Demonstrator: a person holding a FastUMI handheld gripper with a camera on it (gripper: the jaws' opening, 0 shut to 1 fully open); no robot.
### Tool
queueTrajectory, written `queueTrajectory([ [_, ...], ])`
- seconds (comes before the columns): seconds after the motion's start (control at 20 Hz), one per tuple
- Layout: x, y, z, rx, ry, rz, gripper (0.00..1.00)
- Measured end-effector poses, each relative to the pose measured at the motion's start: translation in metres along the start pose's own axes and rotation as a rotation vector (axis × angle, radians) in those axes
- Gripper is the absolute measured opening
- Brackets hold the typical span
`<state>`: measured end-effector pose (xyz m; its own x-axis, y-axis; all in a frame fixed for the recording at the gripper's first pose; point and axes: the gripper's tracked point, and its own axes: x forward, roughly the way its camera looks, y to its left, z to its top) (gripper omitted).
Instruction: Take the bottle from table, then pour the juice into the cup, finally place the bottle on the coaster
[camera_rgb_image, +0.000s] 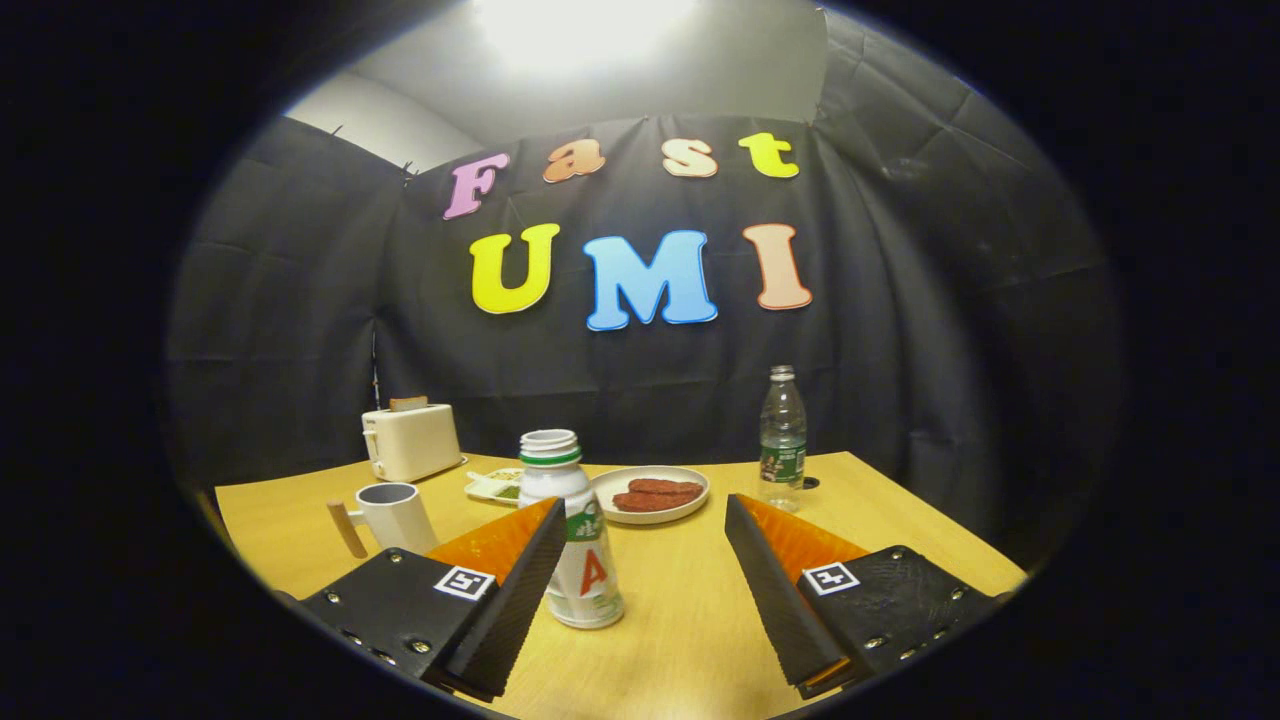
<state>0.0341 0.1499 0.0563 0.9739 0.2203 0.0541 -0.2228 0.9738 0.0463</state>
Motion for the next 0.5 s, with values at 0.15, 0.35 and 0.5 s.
queueTrajectory([
  [0.15,0.011,0.021,-0.012,-0.001,0.012,0.021,0.96],
  [0.35,0.028,0.036,-0.030,0.010,0.039,0.037,0.96],
  [0.5,0.041,0.038,-0.040,-0.011,0.056,0.026,0.96],
])
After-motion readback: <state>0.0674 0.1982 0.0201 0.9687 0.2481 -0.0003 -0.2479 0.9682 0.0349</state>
